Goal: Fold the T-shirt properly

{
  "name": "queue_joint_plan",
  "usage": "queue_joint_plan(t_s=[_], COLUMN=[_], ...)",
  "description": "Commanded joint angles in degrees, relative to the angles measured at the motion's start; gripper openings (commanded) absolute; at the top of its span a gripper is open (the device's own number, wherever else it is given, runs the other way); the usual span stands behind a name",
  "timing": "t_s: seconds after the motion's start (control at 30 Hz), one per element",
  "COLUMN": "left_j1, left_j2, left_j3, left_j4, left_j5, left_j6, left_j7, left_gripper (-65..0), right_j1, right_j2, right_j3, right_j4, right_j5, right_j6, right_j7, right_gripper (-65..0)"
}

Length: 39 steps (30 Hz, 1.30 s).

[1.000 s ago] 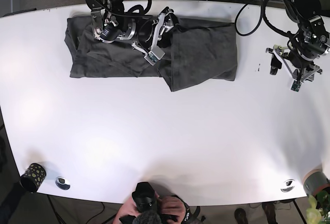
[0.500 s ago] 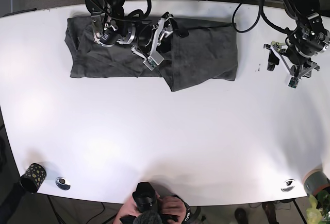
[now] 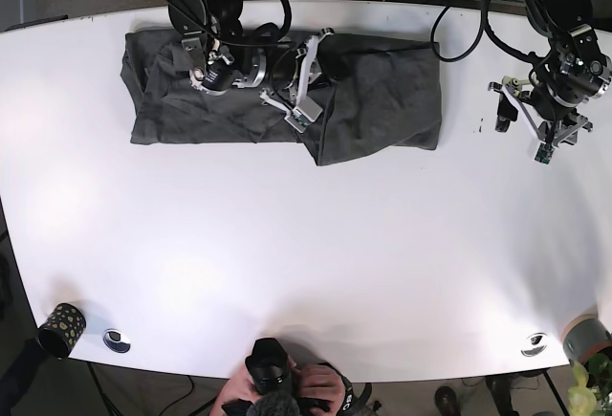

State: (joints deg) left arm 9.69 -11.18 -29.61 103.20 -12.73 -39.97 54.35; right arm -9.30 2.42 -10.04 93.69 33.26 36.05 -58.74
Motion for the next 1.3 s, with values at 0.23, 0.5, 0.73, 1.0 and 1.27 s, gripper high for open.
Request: queue_joint_plan(t_s=[0.23,0.5,0.73,1.0,1.27], left_j1=[-0.7,-0.5,-0.6,-0.9,-2.1], left_j2=[-1.0,-1.1,-1.2,-1.1,-0.7], left_j3=[-0.2,1.1,3.7,9.5,17.1], left_j4=[0.8,0.8,0.9,1.4,5.4], left_j5=[-0.4,-0.4,-0.4,-0.7,-0.8], left_j6=[0.0,0.0,0.0,0.0,0.0], left_j7=[-1.1,-1.1,-1.1,-1.1,-1.1], left_gripper=[-26.5,-26.5,-26.5,-26.5,-26.5], right_j1=[-3.1,-7.3,-8.0,-7.7,-11.0], right_j2=[1.4,5.7,6.1,6.1,6.2], right_j3=[-1.5,-1.5,-1.5,4.3,12.0], right_j4=[10.0,16.3,12.5,6.7,13.3], right_j5=[1.6,2.0,1.8,1.9,2.0], right_j6=[0.39,0.39,0.39,0.39,0.74], right_j7=[2.3,2.3,2.5,4.1,3.9], right_gripper=[-65.0,-65.0,-65.0,-54.5,-18.4])
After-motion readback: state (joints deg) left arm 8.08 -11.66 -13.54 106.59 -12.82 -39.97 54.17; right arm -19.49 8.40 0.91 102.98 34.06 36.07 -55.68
